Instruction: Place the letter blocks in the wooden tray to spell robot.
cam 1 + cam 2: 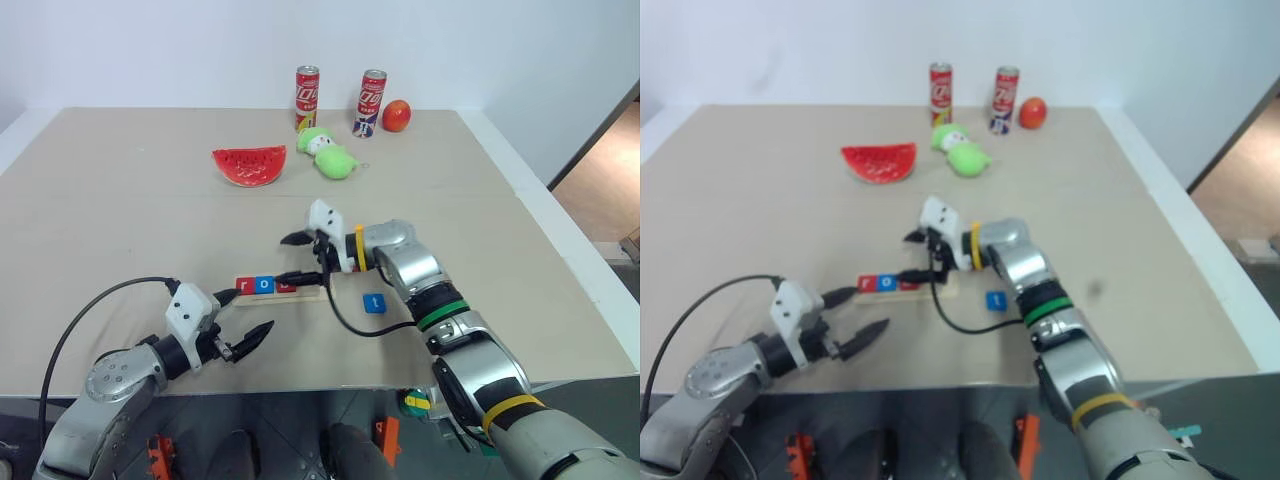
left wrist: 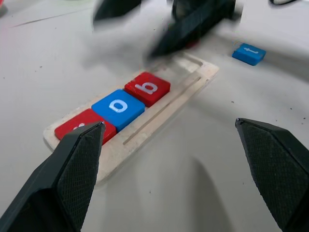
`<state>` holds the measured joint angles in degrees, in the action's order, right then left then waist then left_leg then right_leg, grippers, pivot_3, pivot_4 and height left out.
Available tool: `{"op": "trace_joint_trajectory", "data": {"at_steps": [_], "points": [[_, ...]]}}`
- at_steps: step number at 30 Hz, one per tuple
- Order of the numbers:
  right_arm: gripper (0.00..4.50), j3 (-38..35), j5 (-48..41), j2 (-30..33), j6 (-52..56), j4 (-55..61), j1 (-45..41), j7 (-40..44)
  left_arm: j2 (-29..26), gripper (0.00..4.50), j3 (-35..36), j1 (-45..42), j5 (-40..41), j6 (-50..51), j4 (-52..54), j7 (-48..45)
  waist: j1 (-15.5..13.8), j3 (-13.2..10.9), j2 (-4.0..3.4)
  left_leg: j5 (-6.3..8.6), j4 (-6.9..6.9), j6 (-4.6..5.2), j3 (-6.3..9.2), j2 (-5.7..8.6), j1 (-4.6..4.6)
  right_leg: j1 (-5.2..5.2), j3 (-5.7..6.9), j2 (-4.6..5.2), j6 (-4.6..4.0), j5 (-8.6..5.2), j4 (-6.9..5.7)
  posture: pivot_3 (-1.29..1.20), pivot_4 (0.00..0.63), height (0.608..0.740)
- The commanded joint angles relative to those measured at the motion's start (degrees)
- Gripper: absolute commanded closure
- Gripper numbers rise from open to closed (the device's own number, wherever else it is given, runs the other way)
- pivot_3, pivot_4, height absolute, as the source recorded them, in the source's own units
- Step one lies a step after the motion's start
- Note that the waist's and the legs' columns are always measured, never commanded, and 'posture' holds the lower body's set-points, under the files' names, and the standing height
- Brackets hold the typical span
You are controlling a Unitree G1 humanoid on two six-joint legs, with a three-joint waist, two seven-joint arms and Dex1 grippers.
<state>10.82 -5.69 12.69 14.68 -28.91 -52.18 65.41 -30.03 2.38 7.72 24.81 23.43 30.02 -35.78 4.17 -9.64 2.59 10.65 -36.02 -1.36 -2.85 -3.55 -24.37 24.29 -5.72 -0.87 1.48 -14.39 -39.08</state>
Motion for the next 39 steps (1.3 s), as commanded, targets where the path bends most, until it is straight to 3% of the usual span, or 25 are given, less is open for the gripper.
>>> {"op": "trace_joint_trajectory", "data": {"at_steps": [1, 6, 9, 12, 32, 39], "points": [[0.57, -3.77, -3.80, 1.11, 4.64, 12.54, 6.48, -4.86, -0.46, 0.00, 2.01, 0.85, 0.30, -1.70, 1.67, -0.41, -0.10, 0.01, 0.01, 0.01, 0.00, -0.02, 0.03, 0.01, -0.01, -0.01, 0.00, 0.00, 0.09, -0.09, 0.00, 0.00, 0.150, 0.740], [2.29, -3.21, -4.47, 1.28, 10.17, 25.59, 17.00, -11.85, -0.94, 0.00, 2.98, 1.19, 0.49, -2.04, 1.06, -1.04, -0.06, 0.00, 0.00, 0.03, 0.07, -0.05, 0.06, 0.06, -0.05, 0.04, -0.07, -0.01, 0.19, -0.19, 0.00, 0.00, 0.150, 0.740], [3.21, -1.92, -3.24, 0.47, 11.28, 28.10, 19.93, -16.10, -1.10, 0.00, 3.00, 1.11, 0.34, -2.03, 0.77, -1.52, 0.17, 0.00, 0.00, 0.03, 0.05, -0.05, -0.01, 0.00, -0.02, 0.05, -0.08, -0.03, 0.28, -0.20, -0.01, 0.00, 0.150, 0.740], [4.49, -0.56, -1.77, 0.23, 11.75, 27.88, 20.47, -19.45, -1.08, 0.00, 2.78, 0.50, 0.30, -1.87, 0.50, -1.72, 0.17, 0.00, 0.00, -0.06, 0.03, -0.01, 0.00, -0.01, 0.05, 0.02, -0.06, -0.06, 0.30, -0.12, -0.01, 0.00, 0.150, 0.740], [4.49, 7.45, 1.27, 1.84, 7.65, 25.68, 20.89, -18.71, -1.00, 0.00, 2.45, 0.39, -0.42, -2.02, 0.25, -1.51, 0.17, 0.01, 0.02, -0.06, 0.04, -0.04, -0.04, 0.00, 0.03, 0.03, -0.09, -0.05, 0.32, -0.15, 0.00, 0.00, 0.150, 0.740], [4.49, 7.09, 1.71, 1.82, 5.53, 23.66, 19.92, -19.33, -0.86, 0.00, 2.04, 0.88, -0.92, -2.03, 0.59, -1.39, 0.17, 0.01, 0.02, -0.06, 0.04, -0.04, -0.03, 0.00, 0.03, 0.03, -0.08, -0.05, 0.32, -0.16, 0.00, 0.00, 0.150, 0.740]]}}
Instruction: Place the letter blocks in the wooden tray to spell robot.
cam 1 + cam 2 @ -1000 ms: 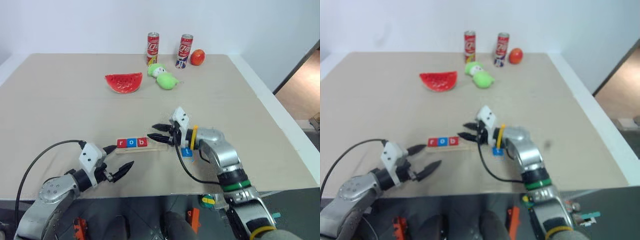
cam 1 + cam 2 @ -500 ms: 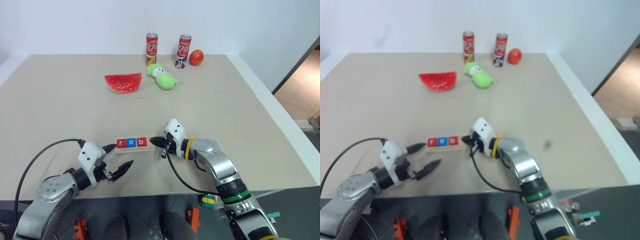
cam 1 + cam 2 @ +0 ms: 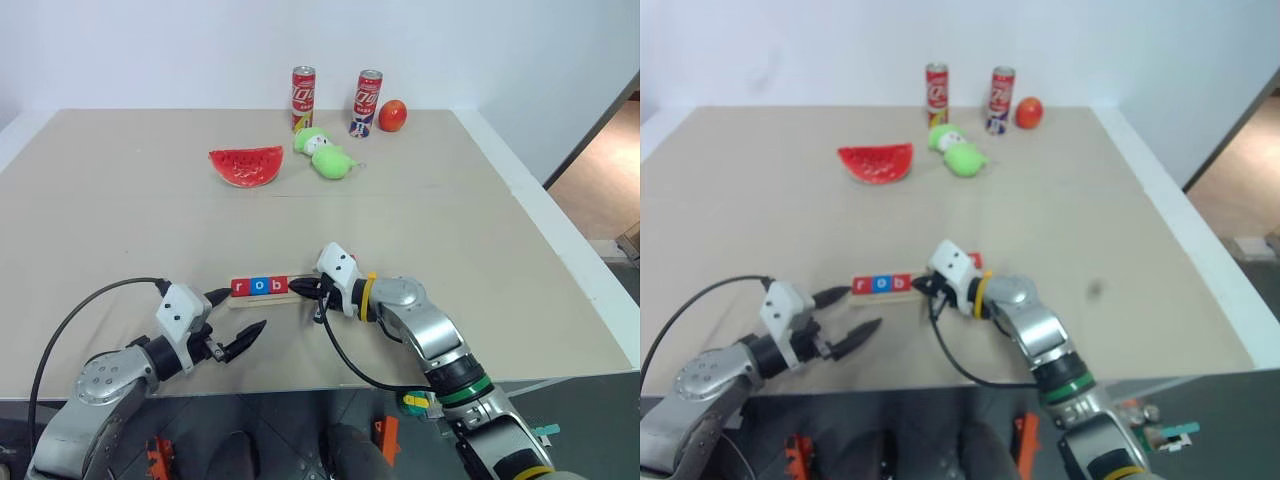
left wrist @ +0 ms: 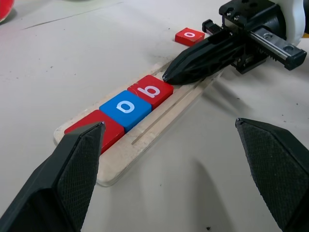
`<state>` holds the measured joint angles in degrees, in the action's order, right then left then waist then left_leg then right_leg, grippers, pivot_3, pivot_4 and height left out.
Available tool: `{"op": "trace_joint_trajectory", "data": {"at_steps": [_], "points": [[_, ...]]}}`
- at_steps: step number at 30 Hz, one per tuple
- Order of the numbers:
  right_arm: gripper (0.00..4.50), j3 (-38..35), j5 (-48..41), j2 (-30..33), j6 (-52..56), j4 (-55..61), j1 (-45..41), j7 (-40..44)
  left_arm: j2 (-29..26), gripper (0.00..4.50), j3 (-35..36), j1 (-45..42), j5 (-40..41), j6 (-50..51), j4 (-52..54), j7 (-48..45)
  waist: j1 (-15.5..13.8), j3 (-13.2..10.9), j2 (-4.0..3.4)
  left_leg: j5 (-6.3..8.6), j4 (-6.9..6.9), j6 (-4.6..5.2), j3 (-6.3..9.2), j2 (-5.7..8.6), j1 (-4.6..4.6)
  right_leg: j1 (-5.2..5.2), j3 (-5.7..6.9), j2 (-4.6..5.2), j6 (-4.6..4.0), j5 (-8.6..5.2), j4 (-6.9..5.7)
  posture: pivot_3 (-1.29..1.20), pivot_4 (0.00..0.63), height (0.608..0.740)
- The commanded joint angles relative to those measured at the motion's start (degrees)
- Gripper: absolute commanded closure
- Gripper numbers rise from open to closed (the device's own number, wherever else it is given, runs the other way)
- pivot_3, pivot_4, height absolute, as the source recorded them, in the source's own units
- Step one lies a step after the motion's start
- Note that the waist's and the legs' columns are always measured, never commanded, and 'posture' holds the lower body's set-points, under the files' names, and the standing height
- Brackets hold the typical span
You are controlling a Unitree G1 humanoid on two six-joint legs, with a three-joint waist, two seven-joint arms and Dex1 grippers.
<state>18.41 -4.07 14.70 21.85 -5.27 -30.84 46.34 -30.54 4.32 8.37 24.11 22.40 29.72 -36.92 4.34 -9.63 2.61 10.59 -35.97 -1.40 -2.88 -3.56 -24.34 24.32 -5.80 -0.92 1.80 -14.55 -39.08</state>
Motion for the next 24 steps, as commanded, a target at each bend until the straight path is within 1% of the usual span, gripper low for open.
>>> {"op": "trace_joint_trajectory", "data": {"at_steps": [1, 5, 6, 9, 10, 11, 12, 14, 17, 18, 20, 24], "points": [[4.49, -1.42, 0.08, -0.01, -2.35, -0.35, -1.93, -0.91, -0.34, 0.00, 0.10, 0.26, -0.28, -1.00, 0.96, -0.25, 0.00, 0.00, 0.00, 0.00, 0.00, 0.00, 0.00, 0.00, 0.00, 0.00, 0.00, 0.00, 0.00, 0.00, 0.00, 0.00, 0.150, 0.740], [4.49, -6.55, -2.22, 1.94, -3.72, -1.00, -5.26, -1.37, -0.41, 0.00, 0.31, -0.07, -0.35, -1.05, 1.24, -0.33, 0.00, 0.00, 0.00, 0.00, -0.01, 0.00, -0.02, 0.02, 0.00, 0.00, -0.02, 0.02, 0.01, 0.01, 0.00, 0.00, 0.150, 0.740], [3.97, -7.47, -2.89, 2.22, -3.62, -1.08, -5.86, -1.21, -0.41, 0.00, 0.26, -0.24, -0.38, -1.07, 1.25, -0.39, 0.00, -0.01, -0.01, 0.00, -0.01, 0.00, -0.02, 0.03, -0.01, 0.00, -0.01, 0.03, 0.02, 0.01, 0.00, 0.00, 0.150, 0.740], [2.96, -10.94, -6.87, 4.93, -2.22, -1.30, -8.68, 2.98, -0.98, 0.00, -0.78, -0.71, -0.45, -1.19, 1.91, -1.61, -0.01, -0.01, 0.00, 0.00, -0.02, 0.00, -0.02, 0.04, -0.01, -0.01, -0.02, 0.04, 0.04, 0.01, 0.00, 0.00, 0.150, 0.740], [2.63, -11.88, -8.58, 6.88, -1.56, -2.11, -9.74, 6.22, -1.31, 0.00, -1.45, -0.81, -0.27, -1.17, 2.34, -2.53, -0.01, -0.01, 0.00, 0.00, -0.01, 0.00, -0.02, 0.04, -0.01, -0.01, -0.02, 0.04, 0.04, 0.01, 0.01, 0.00, 0.150, 0.740], [2.21, -11.92, -8.47, 9.42, -2.48, -4.54, -10.57, 9.25, -1.77, 0.00, -2.26, -0.98, 0.05, -0.76, 2.84, -3.55, -0.01, -0.01, 0.00, 0.00, 0.01, 0.00, -0.01, 0.04, -0.01, -0.02, -0.01, 0.03, 0.04, 0.00, 0.02, 0.00, 0.150, 0.740], [1.94, -11.60, -7.90, 11.72, -3.47, -7.20, -11.13, 11.70, -2.17, 0.00, -3.01, -1.22, 0.14, -0.54, 3.18, -4.33, -0.01, -0.01, 0.00, 0.00, 0.02, 0.00, 0.00, 0.06, -0.01, -0.02, -0.02, 0.03, 0.02, -0.01, 0.01, 0.00, 0.150, 0.740], [1.28, -11.02, -6.90, 14.09, -3.61, -11.15, -11.76, 13.01, -2.59, 0.00, -3.76, -1.63, 0.37, -0.22, 3.36, -5.02, -0.09, 0.00, 0.01, 0.00, 0.02, 0.01, 0.00, 0.08, -0.01, -0.04, -0.02, 0.05, 0.00, -0.03, 0.03, 0.00, 0.150, 0.740], [0.20, -11.66, -7.64, 14.36, -3.06, -13.10, -11.25, 12.36, -2.57, 0.00, -4.17, -2.09, 0.50, 0.10, 3.36, -5.10, 0.03, -0.01, 0.00, 0.02, 0.03, 0.03, 0.00, 0.12, 0.00, -0.05, -0.04, 0.08, -0.03, -0.05, 0.04, 0.00, 0.150, 0.740], [0.03, -11.97, -7.63, 13.96, -2.73, -12.58, -10.62, 11.09, -2.56, 0.00, -4.26, -2.06, 0.46, 0.14, 3.45, -5.12, 0.10, -0.01, 0.00, 0.02, 0.04, 0.03, -0.02, 0.11, 0.00, -0.02, -0.06, 0.06, -0.03, -0.04, 0.03, 0.00, 0.150, 0.740], [0.03, -13.59, -7.61, 11.44, -0.06, -9.17, -8.80, 4.44, -1.67, 0.00, -4.09, -1.86, 0.42, 0.22, 3.79, -3.88, 0.21, -0.01, 0.00, 0.03, 0.08, 0.05, -0.03, 0.01, 0.01, 0.01, -0.09, -0.04, -0.02, -0.03, 0.03, 0.00, 0.150, 0.740], [0.03, -16.61, -6.48, 3.59, 8.57, 2.93, -3.73, -12.37, 1.11, 0.00, -3.34, -1.40, -1.37, -1.26, 4.23, 0.43, 0.18, -0.01, -0.01, 0.02, 0.17, 0.04, 0.10, -0.06, -0.01, 0.04, -0.17, -0.19, -0.02, -0.04, -0.02, 0.00, 0.150, 0.740]]}}
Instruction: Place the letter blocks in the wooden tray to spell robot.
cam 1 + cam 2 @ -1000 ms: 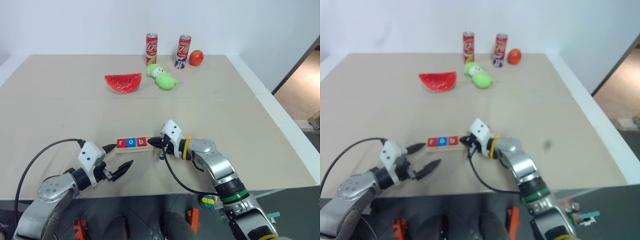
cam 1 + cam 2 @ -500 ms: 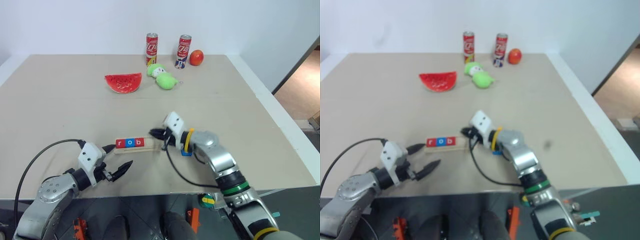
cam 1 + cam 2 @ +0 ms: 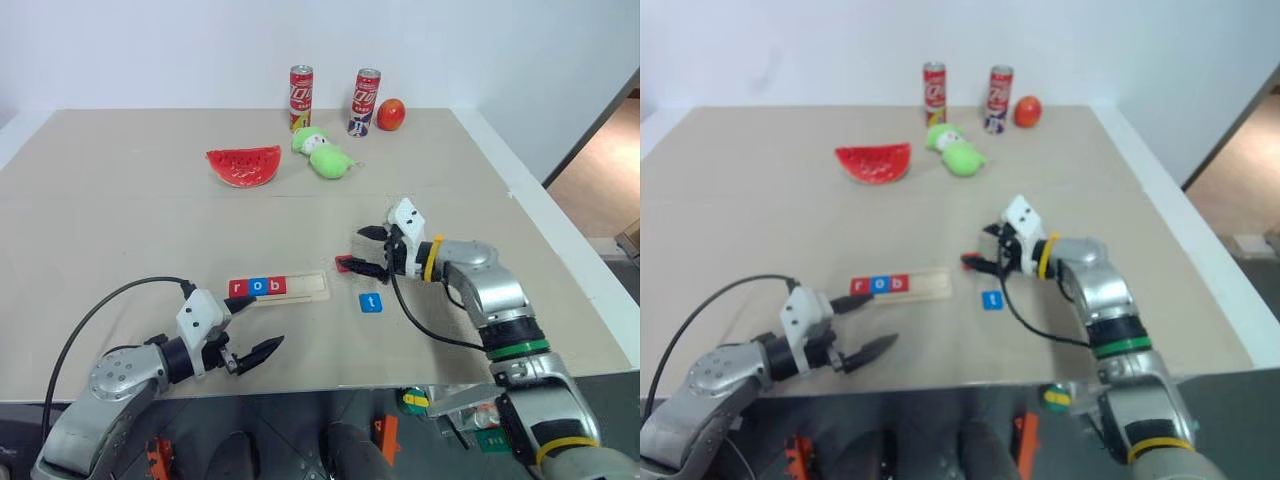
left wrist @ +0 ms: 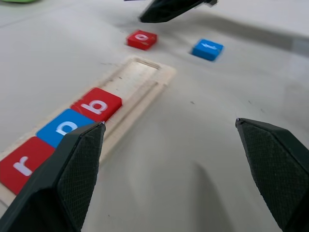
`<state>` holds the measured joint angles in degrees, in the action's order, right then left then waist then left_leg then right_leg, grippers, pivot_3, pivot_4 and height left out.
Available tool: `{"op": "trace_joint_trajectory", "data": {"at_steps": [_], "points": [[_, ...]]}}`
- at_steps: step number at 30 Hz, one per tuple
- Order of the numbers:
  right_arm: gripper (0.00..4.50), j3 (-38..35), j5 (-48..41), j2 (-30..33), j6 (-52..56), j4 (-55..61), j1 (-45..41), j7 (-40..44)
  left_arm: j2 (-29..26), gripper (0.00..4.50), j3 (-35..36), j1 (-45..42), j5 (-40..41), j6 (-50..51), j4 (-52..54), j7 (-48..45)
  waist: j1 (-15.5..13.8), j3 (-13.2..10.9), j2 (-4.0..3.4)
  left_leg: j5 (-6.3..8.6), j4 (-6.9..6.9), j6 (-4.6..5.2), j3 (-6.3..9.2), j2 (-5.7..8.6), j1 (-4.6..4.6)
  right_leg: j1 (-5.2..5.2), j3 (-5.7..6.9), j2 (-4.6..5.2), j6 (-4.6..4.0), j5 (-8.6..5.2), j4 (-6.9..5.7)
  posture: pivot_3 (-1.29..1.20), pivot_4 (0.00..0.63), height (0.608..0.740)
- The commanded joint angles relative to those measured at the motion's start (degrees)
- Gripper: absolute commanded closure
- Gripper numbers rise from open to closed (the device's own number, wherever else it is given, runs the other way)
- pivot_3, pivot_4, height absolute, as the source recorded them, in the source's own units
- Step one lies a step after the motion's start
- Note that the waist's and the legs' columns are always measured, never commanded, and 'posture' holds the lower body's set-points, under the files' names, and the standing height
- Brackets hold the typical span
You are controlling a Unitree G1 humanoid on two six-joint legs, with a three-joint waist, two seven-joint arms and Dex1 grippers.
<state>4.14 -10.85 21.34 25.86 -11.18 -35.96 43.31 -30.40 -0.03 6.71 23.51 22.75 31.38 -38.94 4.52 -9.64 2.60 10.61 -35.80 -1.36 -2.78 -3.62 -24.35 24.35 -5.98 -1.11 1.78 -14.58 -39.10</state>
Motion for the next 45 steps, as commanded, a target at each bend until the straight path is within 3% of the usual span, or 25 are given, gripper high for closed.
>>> {"op": "trace_joint_trajectory", "data": {"at_steps": [1, 7, 19, 20, 28, 29, 42, 43, 45], "points": [[0.03, -2.31, 1.20, -4.93, 6.62, 12.05, 2.92, -13.02, 1.57, 0.00, 0.84, 0.67, -1.27, -2.12, 2.82, 3.13, -0.02, 0.00, 0.00, 0.00, -0.01, 0.00, 0.00, -0.01, 0.00, 0.00, -0.01, -0.01, 0.00, 0.00, -0.01, 0.00, 0.150, 0.740], [0.03, -1.14, 5.14, -10.03, 14.21, 20.52, 8.10, -25.33, 2.32, 0.00, -0.29, 1.76, -2.77, -3.43, 3.47, 4.19, -0.15, 0.01, 0.01, -0.01, -0.03, -0.03, -0.05, 0.20, -0.05, -0.01, -0.05, 0.21, 0.20, -0.10, 0.01, 0.00, 0.150, 0.740], [0.03, 1.40, 6.68, -13.14, 19.37, 20.24, 10.61, -30.34, 1.94, 0.00, -1.72, 0.05, -3.57, -2.98, 2.87, 3.64, -0.12, 0.03, 0.02, -0.02, -0.07, -0.02, -0.11, 0.29, -0.04, -0.02, -0.05, 0.31, 0.28, -0.07, 0.03, 0.00, 0.150, 0.740], [0.55, 1.30, 6.62, -13.29, 19.64, 20.23, 10.69, -30.56, 2.04, 0.00, -1.93, 0.15, -3.59, -2.84, 3.07, 3.82, -0.12, 0.03, 0.02, -0.02, -0.06, -0.02, -0.10, 0.28, -0.04, -0.02, -0.04, 0.30, 0.27, -0.08, 0.03, 0.00, 0.150, 0.740], [3.23, 1.46, 6.14, -12.41, 23.96, 25.41, 11.87, -30.42, 1.63, 0.00, -2.14, 1.75, -3.71, -3.04, 3.44, 3.88, -0.13, 0.03, 0.02, -0.02, -0.06, -0.02, -0.09, 0.30, -0.04, -0.03, -0.06, 0.32, 0.30, -0.09, 0.03, 0.00, 0.150, 0.740], [3.29, 1.71, 6.02, -11.97, 25.31, 26.85, 12.30, -30.10, 1.60, 0.00, -2.07, 1.86, -3.69, -3.01, 3.47, 3.89, -0.13, 0.03, 0.02, -0.02, -0.06, -0.02, -0.07, 0.30, -0.05, -0.03, -0.05, 0.31, 0.30, -0.10, 0.03, 0.00, 0.150, 0.740], [3.29, 1.11, 2.30, -9.39, 35.29, 36.74, 15.91, -28.07, 1.34, 0.00, -2.57, 1.14, -3.53, -2.59, 2.57, 3.26, -0.13, 0.03, 0.03, -0.02, -0.06, -0.02, -0.06, 0.30, -0.05, -0.02, -0.04, 0.31, 0.29, -0.12, 0.03, 0.00, 0.150, 0.740], [2.25, 0.94, 2.14, -8.86, 34.72, 36.79, 15.77, -27.67, 1.29, 0.00, -2.66, 0.97, -3.61, -2.64, 2.37, 3.14, -0.14, 0.03, 0.03, -0.02, -0.06, -0.02, -0.06, 0.31, -0.06, -0.02, -0.04, 0.32, 0.29, -0.12, 0.03, 0.00, 0.150, 0.740], [1.55, 0.58, 1.70, -7.52, 32.74, 36.47, 14.77, -26.47, 1.19, 0.00, -2.78, 0.74, -3.68, -2.74, 2.13, 2.94, -0.14, 0.03, 0.03, -0.02, -0.06, -0.02, -0.07, 0.32, -0.06, -0.03, -0.04, 0.32, 0.29, -0.12, 0.04, 0.00, 0.150, 0.740]]}}
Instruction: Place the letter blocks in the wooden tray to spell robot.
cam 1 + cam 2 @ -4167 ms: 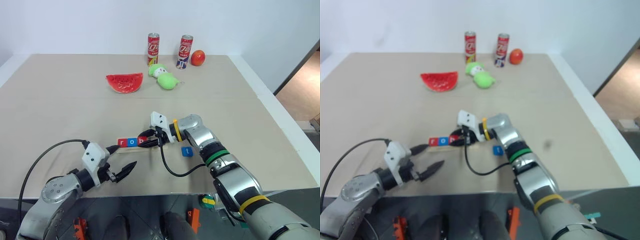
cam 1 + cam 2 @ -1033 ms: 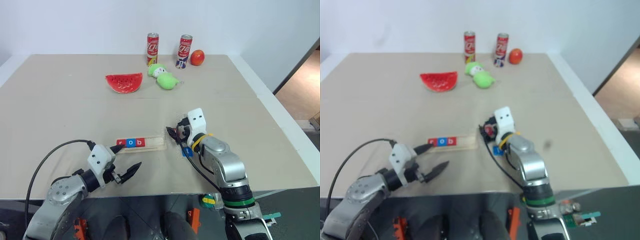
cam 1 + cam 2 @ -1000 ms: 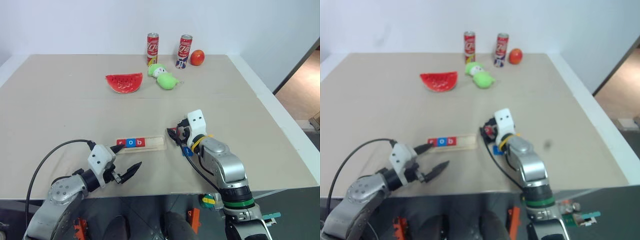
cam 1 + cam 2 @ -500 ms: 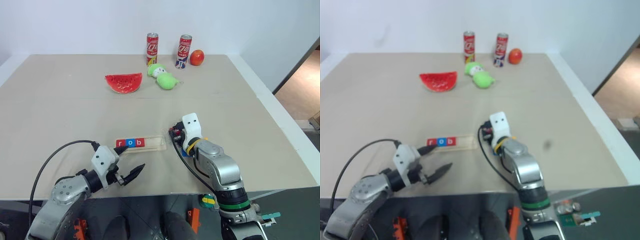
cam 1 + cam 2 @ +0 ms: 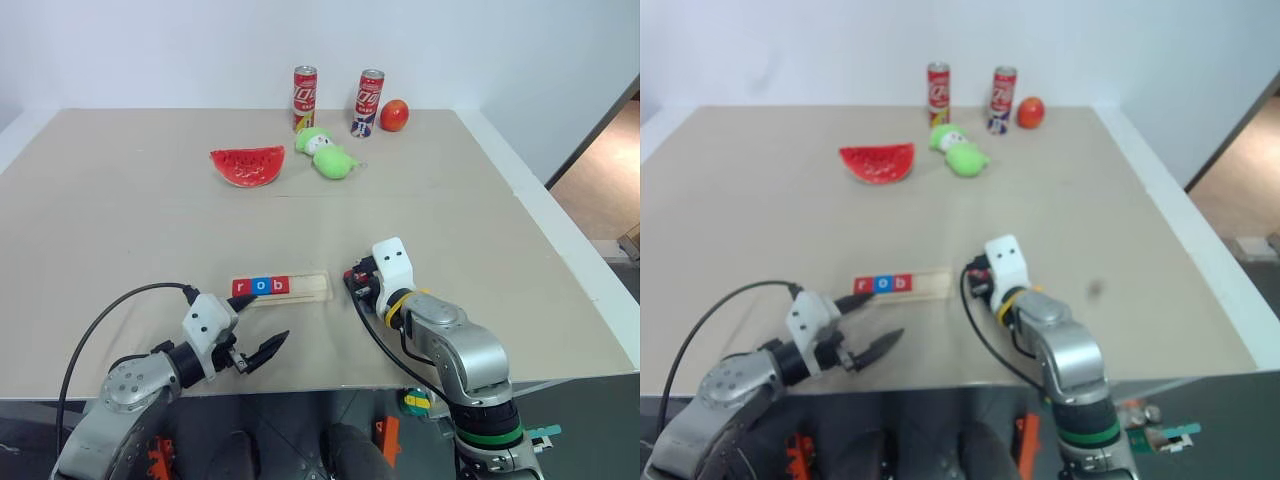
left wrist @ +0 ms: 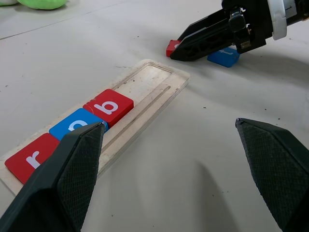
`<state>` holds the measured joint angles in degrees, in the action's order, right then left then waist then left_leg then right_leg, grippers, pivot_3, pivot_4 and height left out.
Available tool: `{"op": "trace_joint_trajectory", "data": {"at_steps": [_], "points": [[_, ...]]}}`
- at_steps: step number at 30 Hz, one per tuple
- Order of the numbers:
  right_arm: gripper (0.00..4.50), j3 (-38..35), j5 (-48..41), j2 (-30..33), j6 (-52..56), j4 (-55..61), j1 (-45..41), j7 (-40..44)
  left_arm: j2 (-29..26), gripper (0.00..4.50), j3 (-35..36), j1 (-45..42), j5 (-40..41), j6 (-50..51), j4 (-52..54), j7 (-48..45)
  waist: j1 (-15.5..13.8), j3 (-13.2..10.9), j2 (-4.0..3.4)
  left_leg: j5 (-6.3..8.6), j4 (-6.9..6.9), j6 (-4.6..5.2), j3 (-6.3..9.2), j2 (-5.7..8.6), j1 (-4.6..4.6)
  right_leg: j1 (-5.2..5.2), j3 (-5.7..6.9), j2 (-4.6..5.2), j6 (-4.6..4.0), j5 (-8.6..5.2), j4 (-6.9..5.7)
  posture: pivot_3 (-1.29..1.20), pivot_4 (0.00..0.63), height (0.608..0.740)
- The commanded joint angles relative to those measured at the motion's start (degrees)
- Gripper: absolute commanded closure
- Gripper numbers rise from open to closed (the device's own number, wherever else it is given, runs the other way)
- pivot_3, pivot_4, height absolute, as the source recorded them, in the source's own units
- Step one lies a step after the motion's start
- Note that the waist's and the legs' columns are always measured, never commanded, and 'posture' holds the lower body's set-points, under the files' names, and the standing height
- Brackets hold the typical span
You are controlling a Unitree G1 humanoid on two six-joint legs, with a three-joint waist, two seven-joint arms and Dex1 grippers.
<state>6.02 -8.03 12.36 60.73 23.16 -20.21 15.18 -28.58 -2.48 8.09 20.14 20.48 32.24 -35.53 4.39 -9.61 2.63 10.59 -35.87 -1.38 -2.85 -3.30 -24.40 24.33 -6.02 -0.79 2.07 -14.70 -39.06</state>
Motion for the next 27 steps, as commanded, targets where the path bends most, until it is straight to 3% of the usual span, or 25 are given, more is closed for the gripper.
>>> {"op": "trace_joint_trajectory", "data": {"at_steps": [1, 4, 5, 8, 12, 16, 22, 27], "points": [[1.17, -1.85, -1.66, 2.05, -2.35, 1.90, -1.84, 2.32, -0.67, 0.00, -0.34, -0.70, -0.30, -0.47, 1.22, -0.53, 0.00, 0.00, 0.00, 0.00, 0.00, 0.00, 0.00, 0.00, 0.00, 0.00, 0.00, 0.00, 0.00, 0.00, 0.00, 0.00, 0.150, 0.740], [0.16, -4.43, -4.81, 5.45, -3.94, 0.32, -5.72, 7.21, -0.77, 0.00, -0.45, -0.88, -0.35, -0.57, 1.05, -0.82, 0.03, -0.01, 0.00, 0.00, 0.00, 0.00, -0.02, 0.00, 0.00, 0.01, -0.01, 0.00, 0.01, 0.01, 0.01, 0.00, 0.150, 0.740], [0.01, -4.93, -5.93, 7.71, -5.12, -1.03, -7.30, 10.19, -0.87, 0.00, -0.50, -0.98, -0.38, -0.65, 0.94, -1.04, 0.04, -0.01, 0.00, 0.00, -0.01, 0.00, -0.03, 0.01, 0.00, 0.01, -0.01, 0.00, 0.02, 0.02, 0.01, 0.00, 0.150, 0.740], [0.01, -4.97, -8.98, 13.97, -11.62, -7.55, -10.95, 20.97, -1.30, 0.00, -0.73, -1.53, -0.67, -1.06, 0.36, -1.89, 0.02, -0.01, 0.00, 0.00, -0.05, 0.01, -0.02, 0.03, 0.00, -0.03, 0.00, 0.00, 0.03, 0.02, 0.02, 0.00, 0.150, 0.740], [0.01, 0.47, -7.40, 22.11, -38.44, -30.88, -16.59, 48.25, -1.84, 0.00, -0.92, -2.60, -0.64, -1.74, -0.92, -3.04, 0.07, -0.07, 0.02, 0.00, -0.03, 0.05, 0.00, 0.11, 0.09, -0.17, 0.02, 0.01, 0.03, 0.01, 0.10, 0.00, 0.150, 0.740], [0.01, 5.41, -3.50, 22.60, -55.64, -48.63, -23.08, 62.09, -2.04, 0.00, -0.55, -2.88, -0.55, -1.74, -1.01, -3.40, 0.17, -0.08, 0.00, 0.03, 0.00, 0.11, -0.03, 0.07, 0.11, -0.17, 0.02, -0.01, 0.02, -0.02, 0.11, 0.00, 0.150, 0.740], [0.01, 7.38, 1.65, 18.48, -71.10, -71.38, -34.25, 67.23, -2.02, 0.00, -0.16, -1.17, -0.83, -1.33, 0.60, -2.50, 0.39, -0.11, -0.04, 0.05, 0.03, 0.13, -0.05, -0.04, 0.17, -0.14, -0.02, -0.07, -0.07, 0.03, 0.06, 0.00, 0.150, 0.740], [0.01, 7.53, 4.38, 16.70, -76.28, -79.71, -36.98, 68.32, -1.88, 0.00, 0.18, -0.38, -0.88, -1.04, 1.49, -1.65, 0.01, -0.11, -0.04, 0.05, 0.01, 0.13, -0.02, 0.02, 0.16, -0.21, -0.01, 0.00, -0.34, 0.18, 0.06, 0.00, 0.150, 0.740]]}}
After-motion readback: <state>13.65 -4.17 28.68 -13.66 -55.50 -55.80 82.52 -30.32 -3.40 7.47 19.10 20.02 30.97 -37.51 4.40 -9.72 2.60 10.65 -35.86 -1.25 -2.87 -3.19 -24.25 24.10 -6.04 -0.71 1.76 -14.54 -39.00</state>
